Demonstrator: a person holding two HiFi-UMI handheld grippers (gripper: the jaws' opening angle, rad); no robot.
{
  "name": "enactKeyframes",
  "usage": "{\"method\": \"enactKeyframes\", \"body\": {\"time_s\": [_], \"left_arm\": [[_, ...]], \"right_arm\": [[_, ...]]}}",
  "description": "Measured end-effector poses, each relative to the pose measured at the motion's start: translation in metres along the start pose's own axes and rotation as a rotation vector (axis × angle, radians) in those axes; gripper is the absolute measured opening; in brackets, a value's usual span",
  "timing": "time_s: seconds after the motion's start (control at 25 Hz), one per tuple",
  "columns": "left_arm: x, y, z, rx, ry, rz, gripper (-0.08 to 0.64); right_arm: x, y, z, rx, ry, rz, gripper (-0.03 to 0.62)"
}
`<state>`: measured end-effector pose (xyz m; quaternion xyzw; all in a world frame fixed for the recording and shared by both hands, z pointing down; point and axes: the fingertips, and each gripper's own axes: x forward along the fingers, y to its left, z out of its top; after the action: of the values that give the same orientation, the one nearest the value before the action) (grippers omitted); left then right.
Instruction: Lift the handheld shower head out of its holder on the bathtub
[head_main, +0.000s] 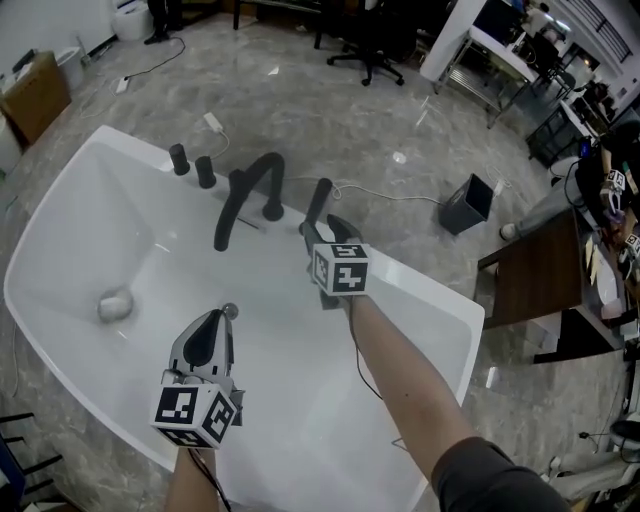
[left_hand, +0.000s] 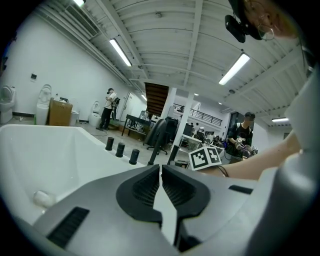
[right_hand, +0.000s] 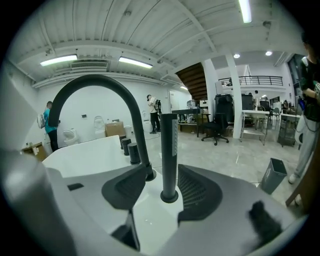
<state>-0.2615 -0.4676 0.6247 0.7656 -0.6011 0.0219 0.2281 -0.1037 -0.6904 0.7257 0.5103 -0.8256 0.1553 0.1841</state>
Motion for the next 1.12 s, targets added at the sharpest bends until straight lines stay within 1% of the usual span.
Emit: {"method": "enactKeyframes", "body": {"time_s": [0.12, 0.36, 0.48, 0.56, 0.64, 0.72, 0.84, 0.92, 0.96, 1.04, 1.12], "left_arm": [[0.003, 0.005, -0.001, 0.007, -0.004, 0.006, 0.026], [0.007, 0.015, -0.005, -0.016, -0.022, 0.015, 0.026], [0.006, 0.021, -0.008, -0.035, -0.024, 0.019, 0.026], [0.005, 0.024, -0.014, -0.042, -0.017, 0.025, 0.026], [0.003, 0.027, -0.018, -0.044, -0.012, 0.030, 0.026], [0.000, 0.030, -0.019, -0.048, -0.013, 0.037, 0.026], [-0.001, 0.034, -0.020, -0.045, -0.012, 0.045, 0.026], [-0.002, 0.036, -0.022, -0.040, -0.005, 0.049, 0.026], [-0.002, 0.036, -0.023, -0.040, -0.003, 0.050, 0.026], [-0.003, 0.035, -0.024, -0.043, -0.003, 0.051, 0.026], [-0.005, 0.032, -0.024, -0.042, -0.003, 0.050, 0.026]], "right_arm": [[0.012, 0.001, 0.000, -0.034, -0.001, -0.016, 0.201], [0.031, -0.009, -0.001, -0.016, -0.004, -0.063, 0.201], [0.038, -0.013, 0.003, 0.015, -0.016, -0.084, 0.201], [0.045, -0.015, 0.000, 0.039, -0.013, -0.078, 0.201], [0.050, -0.017, -0.002, 0.074, -0.021, -0.055, 0.201], [0.052, -0.021, -0.004, 0.088, -0.030, -0.035, 0.201], [0.054, -0.020, -0.002, 0.035, -0.033, -0.016, 0.190], [0.055, -0.015, -0.002, -0.017, -0.023, -0.010, 0.143], [0.054, -0.013, -0.003, -0.033, -0.016, -0.004, 0.143], [0.052, -0.012, -0.004, -0.052, -0.007, 0.010, 0.143], [0.047, -0.012, -0.006, -0.043, -0.008, 0.012, 0.141]]}}
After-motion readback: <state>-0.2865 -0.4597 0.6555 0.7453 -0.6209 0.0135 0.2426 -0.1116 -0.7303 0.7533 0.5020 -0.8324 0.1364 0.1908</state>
